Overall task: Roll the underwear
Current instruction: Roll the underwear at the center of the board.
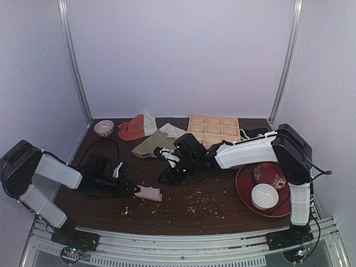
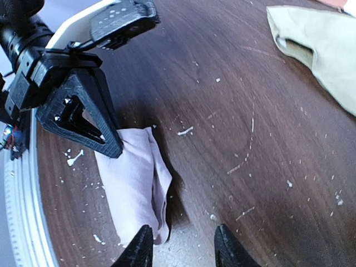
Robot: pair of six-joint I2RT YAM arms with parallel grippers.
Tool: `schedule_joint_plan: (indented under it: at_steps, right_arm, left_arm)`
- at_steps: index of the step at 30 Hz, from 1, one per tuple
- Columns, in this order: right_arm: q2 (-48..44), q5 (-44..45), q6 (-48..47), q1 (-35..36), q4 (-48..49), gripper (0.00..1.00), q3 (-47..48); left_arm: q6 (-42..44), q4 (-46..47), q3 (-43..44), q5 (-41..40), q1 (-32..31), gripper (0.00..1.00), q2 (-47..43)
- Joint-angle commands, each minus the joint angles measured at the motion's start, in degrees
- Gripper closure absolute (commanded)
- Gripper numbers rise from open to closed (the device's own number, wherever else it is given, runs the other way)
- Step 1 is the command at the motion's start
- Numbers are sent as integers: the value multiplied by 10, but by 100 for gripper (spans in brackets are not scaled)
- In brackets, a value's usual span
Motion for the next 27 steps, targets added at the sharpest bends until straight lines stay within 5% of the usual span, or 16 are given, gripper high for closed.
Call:
schedule_joint_plan:
  at_steps: [1,10,27]
  right_arm:
    - [-5,72,-79,36,32,59,-11]
    - [30,111,-158,86,27,51,21]
    - [79,141,-193,91,4,51,59]
  left_arm:
    - [6,13,7,4,-2,100,2]
    - [7,10,6,3,-2,100,-1]
    - [5,12,4,4,-2,100,0]
